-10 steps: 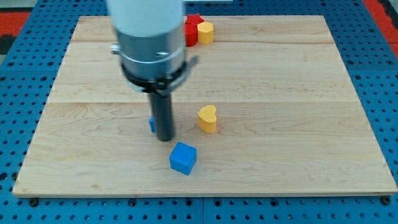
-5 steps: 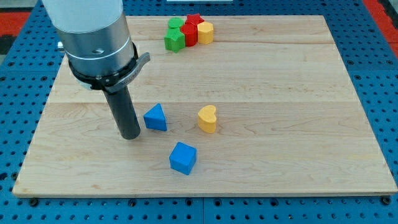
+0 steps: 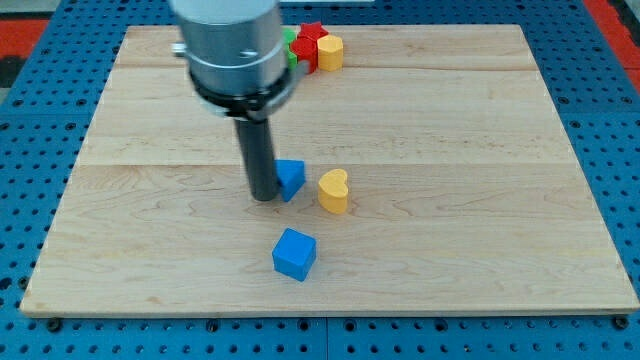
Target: Move blue triangle at the bottom of red circle
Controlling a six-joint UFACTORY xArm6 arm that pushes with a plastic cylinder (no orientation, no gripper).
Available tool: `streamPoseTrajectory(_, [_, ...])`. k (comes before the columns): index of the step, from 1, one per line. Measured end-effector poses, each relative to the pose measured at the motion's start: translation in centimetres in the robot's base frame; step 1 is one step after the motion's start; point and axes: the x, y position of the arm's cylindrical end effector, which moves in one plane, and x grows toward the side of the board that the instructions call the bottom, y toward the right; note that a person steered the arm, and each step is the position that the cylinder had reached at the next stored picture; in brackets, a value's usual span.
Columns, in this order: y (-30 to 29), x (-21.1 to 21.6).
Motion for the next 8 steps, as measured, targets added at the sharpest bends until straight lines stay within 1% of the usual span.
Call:
streamPoseTrajectory(1, [-0.1,1.3])
streamPoseTrajectory(3, [4.8,-1.8])
streamPoseTrajectory(5, [3.2,-13.0])
streamPoseTrajectory(6, [3.8,-13.1])
streamPoseTrajectory(8, [7.0,-12.6])
